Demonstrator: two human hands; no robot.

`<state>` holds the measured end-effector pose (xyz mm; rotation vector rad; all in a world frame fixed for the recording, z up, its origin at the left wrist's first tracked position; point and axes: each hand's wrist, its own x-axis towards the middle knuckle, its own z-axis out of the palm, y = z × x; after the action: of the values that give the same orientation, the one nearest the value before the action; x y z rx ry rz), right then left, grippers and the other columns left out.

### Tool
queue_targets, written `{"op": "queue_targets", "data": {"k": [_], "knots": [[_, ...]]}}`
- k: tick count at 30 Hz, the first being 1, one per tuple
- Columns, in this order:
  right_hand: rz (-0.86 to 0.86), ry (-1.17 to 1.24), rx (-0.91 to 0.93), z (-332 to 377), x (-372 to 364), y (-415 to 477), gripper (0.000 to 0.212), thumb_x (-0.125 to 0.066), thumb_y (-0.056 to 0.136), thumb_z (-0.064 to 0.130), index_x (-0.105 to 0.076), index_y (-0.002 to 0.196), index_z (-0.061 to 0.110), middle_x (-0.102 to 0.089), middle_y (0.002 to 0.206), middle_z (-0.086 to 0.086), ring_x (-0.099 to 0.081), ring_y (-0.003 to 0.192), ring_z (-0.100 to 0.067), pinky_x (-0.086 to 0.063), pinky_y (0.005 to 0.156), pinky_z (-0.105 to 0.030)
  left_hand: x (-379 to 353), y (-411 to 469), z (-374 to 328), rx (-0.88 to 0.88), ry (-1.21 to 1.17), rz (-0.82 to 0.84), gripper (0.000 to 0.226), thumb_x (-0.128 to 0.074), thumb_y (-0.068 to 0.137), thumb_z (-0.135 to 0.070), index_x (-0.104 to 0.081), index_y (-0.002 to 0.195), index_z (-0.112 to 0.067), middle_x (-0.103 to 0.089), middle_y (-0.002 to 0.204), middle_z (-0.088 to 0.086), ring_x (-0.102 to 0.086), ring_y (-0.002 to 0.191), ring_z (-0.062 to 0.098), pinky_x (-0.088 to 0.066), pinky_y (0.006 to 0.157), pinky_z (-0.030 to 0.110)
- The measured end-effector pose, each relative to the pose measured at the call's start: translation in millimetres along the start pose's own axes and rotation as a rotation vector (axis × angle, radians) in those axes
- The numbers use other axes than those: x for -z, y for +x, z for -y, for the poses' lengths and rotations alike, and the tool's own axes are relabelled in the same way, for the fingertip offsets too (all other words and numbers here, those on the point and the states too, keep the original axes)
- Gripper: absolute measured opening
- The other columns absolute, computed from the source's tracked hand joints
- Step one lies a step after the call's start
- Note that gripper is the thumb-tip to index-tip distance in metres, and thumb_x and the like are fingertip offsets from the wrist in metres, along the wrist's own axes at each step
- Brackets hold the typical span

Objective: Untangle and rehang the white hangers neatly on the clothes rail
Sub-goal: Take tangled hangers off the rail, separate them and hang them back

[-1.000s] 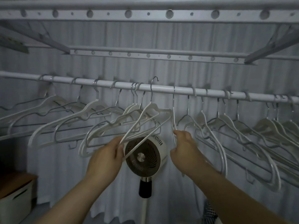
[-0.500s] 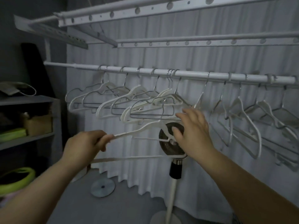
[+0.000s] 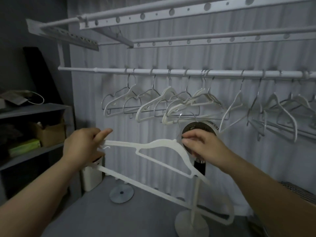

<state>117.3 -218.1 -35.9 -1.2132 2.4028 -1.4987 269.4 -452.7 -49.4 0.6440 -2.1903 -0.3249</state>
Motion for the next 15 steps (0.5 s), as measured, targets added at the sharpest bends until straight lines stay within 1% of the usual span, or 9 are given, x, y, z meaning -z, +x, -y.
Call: {"op": "queue_targets", "data": {"k": [2, 3, 6, 8, 10, 12, 13, 14, 15], "knots": [[0.141, 0.056, -0.027, 9, -12, -9, 0.017, -0.052, 0.091, 0.015, -0.055, 0.107, 0.019, -0.056, 0.063, 0.004, -0.045, 0.034, -0.001, -0.037, 0.040, -0.012, 1, 1, 12, 0.031, -0.088, 0.019, 0.045, -0.060, 0.085, -0.007, -0.039, 0.050, -0.026, -0.042, 0.051, -0.002, -0.052, 0.066, 0.030, -0.036, 0.060, 0.033], [0.169, 0.079, -0.028, 13, -17, -13, 0.017, -0.051, 0.092, 0.014, -0.054, 0.106, 0.021, -0.053, 0.054, 0.001, -0.042, 0.034, -0.002, -0.036, 0.039, -0.012, 0, 1, 17, 0.051, -0.130, 0.038, 0.044, -0.058, 0.086, -0.010, -0.039, 0.048, -0.023, -0.042, 0.050, 0.001, -0.049, 0.063, 0.029, -0.034, 0.058, 0.032], [0.204, 0.106, -0.037, 21, -27, -24, 0.017, -0.049, 0.092, 0.014, -0.056, 0.101, 0.026, -0.041, 0.034, 0.006, -0.035, 0.031, -0.003, -0.033, 0.039, -0.012, -7, 2, 25, 0.112, -0.281, 0.088, 0.050, -0.052, 0.089, -0.025, -0.039, 0.043, -0.011, -0.041, 0.046, 0.008, -0.040, 0.050, 0.025, -0.031, 0.053, 0.030], [0.244, 0.080, -0.037, 28, -35, -30, 0.018, -0.048, 0.093, 0.015, -0.060, 0.095, 0.029, -0.042, 0.035, 0.006, -0.037, 0.032, -0.003, -0.034, 0.038, -0.012, -12, 1, 29, 0.112, -0.333, 0.128, 0.052, -0.053, 0.089, -0.027, -0.039, 0.042, -0.010, -0.041, 0.045, 0.009, -0.042, 0.052, 0.026, -0.036, 0.059, 0.031], [0.243, 0.053, -0.034, 37, -40, -35, 0.021, -0.046, 0.093, 0.015, -0.066, 0.089, 0.022, -0.048, 0.041, 0.006, -0.043, 0.036, -0.003, -0.036, 0.038, -0.012, -20, 1, 31, 0.128, -0.332, 0.176, 0.051, -0.050, 0.090, -0.029, -0.040, 0.044, -0.011, -0.043, 0.048, 0.008, -0.047, 0.056, 0.027, -0.038, 0.062, 0.032], [0.197, 0.031, -0.066, 42, -43, -37, 0.024, -0.045, 0.094, 0.015, -0.069, 0.090, 0.012, -0.054, 0.041, 0.008, -0.048, 0.037, 0.001, -0.039, 0.038, -0.011, -26, -1, 28, 0.141, -0.258, 0.239, 0.044, -0.045, 0.092, -0.034, -0.047, 0.055, -0.011, -0.052, 0.058, 0.008, -0.051, 0.064, 0.028, -0.036, 0.059, 0.030], [0.170, 0.015, -0.088, 44, -43, -38, 0.025, -0.045, 0.094, 0.015, -0.069, 0.092, 0.008, -0.056, 0.043, 0.008, -0.049, 0.037, 0.001, -0.040, 0.037, -0.011, -29, -2, 26, 0.138, -0.226, 0.265, 0.037, -0.045, 0.092, -0.034, -0.053, 0.065, -0.010, -0.059, 0.070, 0.009, -0.055, 0.072, 0.029, -0.036, 0.061, 0.030], [0.147, 0.007, -0.113, 45, -43, -38, 0.025, -0.045, 0.094, 0.015, -0.068, 0.095, 0.004, -0.057, 0.046, 0.007, -0.051, 0.038, -0.001, -0.041, 0.037, -0.013, -33, -4, 24, 0.133, -0.216, 0.284, 0.029, -0.046, 0.092, -0.033, -0.057, 0.079, -0.009, -0.063, 0.086, 0.011, -0.056, 0.084, 0.030, -0.038, 0.068, 0.030], [0.134, 0.007, -0.142, 46, -43, -38, 0.025, -0.046, 0.093, 0.015, -0.067, 0.096, 0.002, -0.058, 0.051, 0.000, -0.053, 0.039, -0.007, -0.044, 0.037, -0.015, -36, -6, 21, 0.126, -0.219, 0.297, 0.025, -0.048, 0.092, -0.031, -0.059, 0.094, -0.008, -0.062, 0.102, 0.012, -0.056, 0.096, 0.030, -0.040, 0.076, 0.031]]}}
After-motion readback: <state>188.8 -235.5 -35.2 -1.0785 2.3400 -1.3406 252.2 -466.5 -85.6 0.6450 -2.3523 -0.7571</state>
